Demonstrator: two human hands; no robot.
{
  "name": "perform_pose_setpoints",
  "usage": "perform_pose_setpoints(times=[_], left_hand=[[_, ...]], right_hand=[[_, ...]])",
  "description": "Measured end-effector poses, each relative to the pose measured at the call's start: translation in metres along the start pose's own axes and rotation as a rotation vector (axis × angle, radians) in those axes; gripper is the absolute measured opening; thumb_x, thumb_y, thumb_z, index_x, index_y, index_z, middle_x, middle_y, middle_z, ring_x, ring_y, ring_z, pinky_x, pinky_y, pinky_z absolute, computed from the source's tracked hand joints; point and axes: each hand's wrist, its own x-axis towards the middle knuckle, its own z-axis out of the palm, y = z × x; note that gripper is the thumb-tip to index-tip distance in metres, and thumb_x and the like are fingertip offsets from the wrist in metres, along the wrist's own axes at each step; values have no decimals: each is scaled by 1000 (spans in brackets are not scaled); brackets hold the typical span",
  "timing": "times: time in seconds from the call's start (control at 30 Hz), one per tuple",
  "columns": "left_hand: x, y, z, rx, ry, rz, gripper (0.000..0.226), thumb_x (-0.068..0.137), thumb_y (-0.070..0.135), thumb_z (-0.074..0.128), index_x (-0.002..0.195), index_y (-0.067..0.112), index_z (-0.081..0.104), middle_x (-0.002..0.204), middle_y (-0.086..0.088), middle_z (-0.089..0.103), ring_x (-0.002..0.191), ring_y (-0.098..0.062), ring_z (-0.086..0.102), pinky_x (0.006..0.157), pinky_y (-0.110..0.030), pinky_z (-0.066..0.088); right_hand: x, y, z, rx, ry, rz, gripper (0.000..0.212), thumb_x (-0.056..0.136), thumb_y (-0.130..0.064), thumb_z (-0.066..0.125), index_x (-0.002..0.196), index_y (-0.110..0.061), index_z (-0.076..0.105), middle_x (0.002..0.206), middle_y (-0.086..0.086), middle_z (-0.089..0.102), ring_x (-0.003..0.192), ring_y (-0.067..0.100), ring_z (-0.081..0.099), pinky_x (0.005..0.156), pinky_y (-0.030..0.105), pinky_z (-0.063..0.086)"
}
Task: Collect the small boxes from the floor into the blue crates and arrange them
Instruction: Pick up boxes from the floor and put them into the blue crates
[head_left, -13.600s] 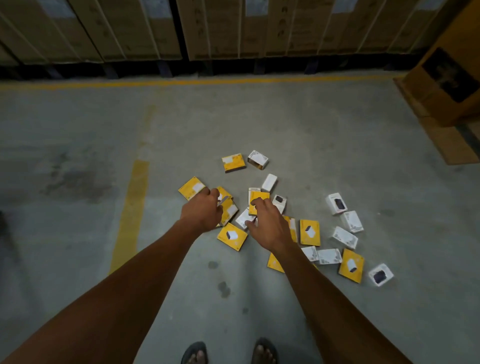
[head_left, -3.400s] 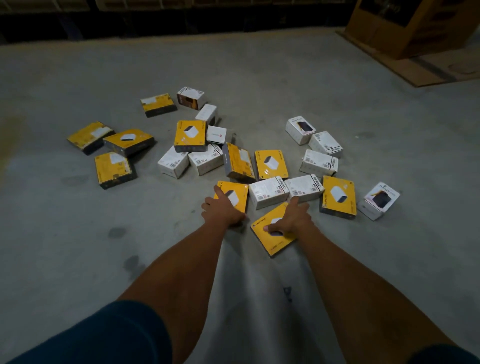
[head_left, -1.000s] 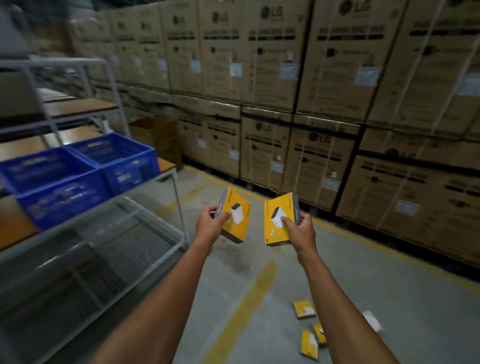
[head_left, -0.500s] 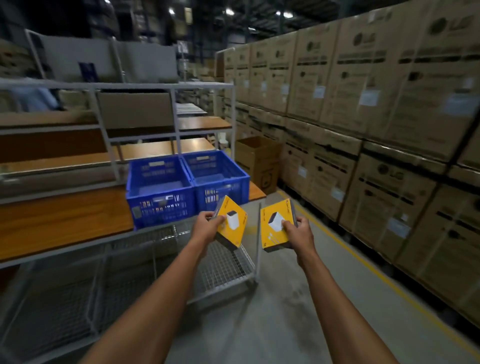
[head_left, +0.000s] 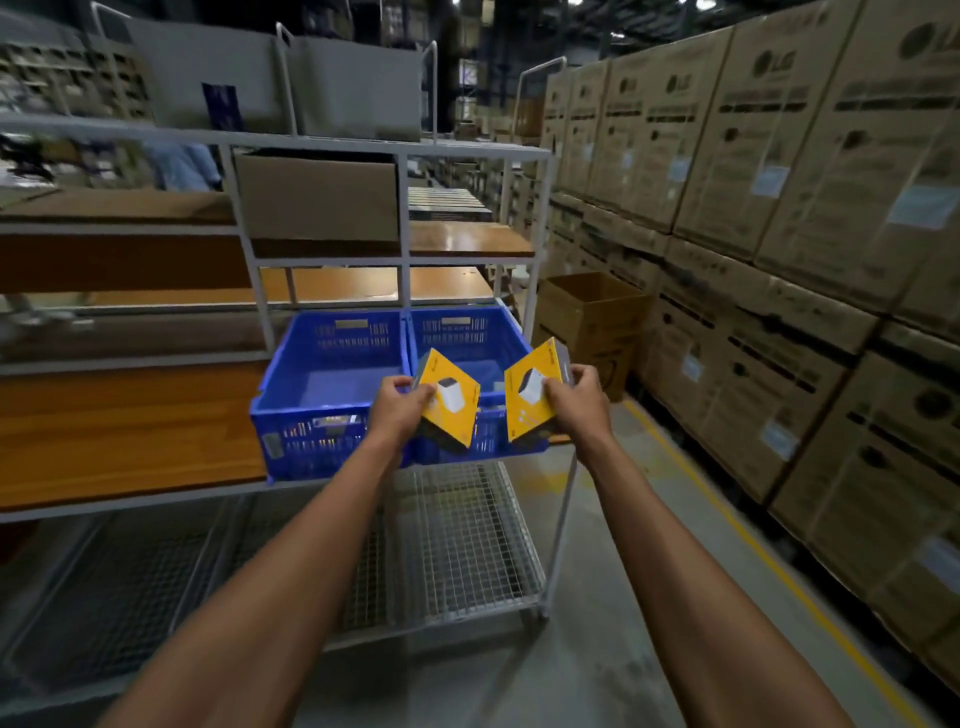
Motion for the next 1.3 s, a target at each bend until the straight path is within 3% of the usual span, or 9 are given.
perform_pose_setpoints(times=[0.17, 0.3, 0.43, 0.7, 0.8, 0.87, 0.97, 1.07, 1.3], left_hand=[[106, 12, 32, 44, 37, 49, 39, 92, 42, 73, 123, 27, 55, 122, -7, 63, 105, -28, 64, 91, -51, 60], [185, 25, 59, 160, 62, 70, 45, 93, 44, 70, 130, 24, 52, 122, -5, 62, 104, -27, 60, 84, -41, 53], [246, 30, 86, 362, 9, 56, 51, 96, 44, 64, 137, 22, 45, 117, -4, 57, 102, -28, 55, 81, -38, 46], [295, -19, 139, 779, -68, 55, 74, 92, 57, 62, 148, 18, 33, 143, -13, 53, 118, -41, 59, 84, -46, 51], [293, -37, 152, 884, -195, 9, 71, 93, 57, 59, 145, 13, 37, 136, -18, 57, 113, -41, 62, 79, -45, 51], [291, -40, 155, 955, -319, -20, 47, 97, 56, 51, 113, 13, 57, 104, -17, 64, 87, -35, 63, 66, -38, 43], [285, -33, 154, 898, -300, 7, 38, 100, 41, 43, 72, 17, 49, 71, -8, 54, 61, -27, 46, 61, -34, 38], [279, -20, 150, 752, -225, -17, 27, 94, 29, 44, 71, 16, 52, 70, -12, 61, 60, -25, 51, 60, -36, 43], [217, 8, 150, 585, -182, 6, 33, 95, 23, 50, 91, -1, 72, 78, -14, 75, 60, -25, 59, 60, -45, 57]], right_hand=[[107, -14, 50, -56, -21, -55, 48, 97, -34, 63, 140, -19, 48, 113, 2, 55, 98, 22, 54, 83, 34, 46], [181, -25, 97, -117, -80, -67, 55, 94, -40, 62, 144, -25, 43, 126, 10, 62, 105, 28, 63, 94, 49, 57], [239, -19, 138, -199, -121, -54, 59, 95, -40, 61, 147, -22, 39, 132, 14, 62, 111, 33, 63, 94, 47, 55], [281, 32, 193, -429, -185, -23, 63, 98, -47, 58, 147, -15, 35, 125, 20, 64, 108, 42, 64, 81, 47, 54], [283, 53, 196, -543, -307, 58, 63, 100, -43, 55, 148, -8, 36, 132, 24, 59, 113, 45, 61, 80, 43, 49], [287, 64, 191, -605, -386, 95, 44, 99, -40, 50, 123, -3, 57, 126, 26, 62, 107, 43, 63, 75, 39, 46], [290, 70, 173, -611, -350, 70, 27, 87, -32, 49, 75, -9, 56, 88, 22, 68, 74, 36, 66, 62, 39, 53], [288, 62, 149, -598, -307, 25, 19, 80, -20, 49, 63, -11, 53, 63, 11, 59, 57, 29, 56, 54, 35, 46], [256, 52, 106, -504, -230, -100, 25, 89, -20, 51, 65, -15, 56, 63, 5, 56, 64, 24, 54, 49, 31, 31]])
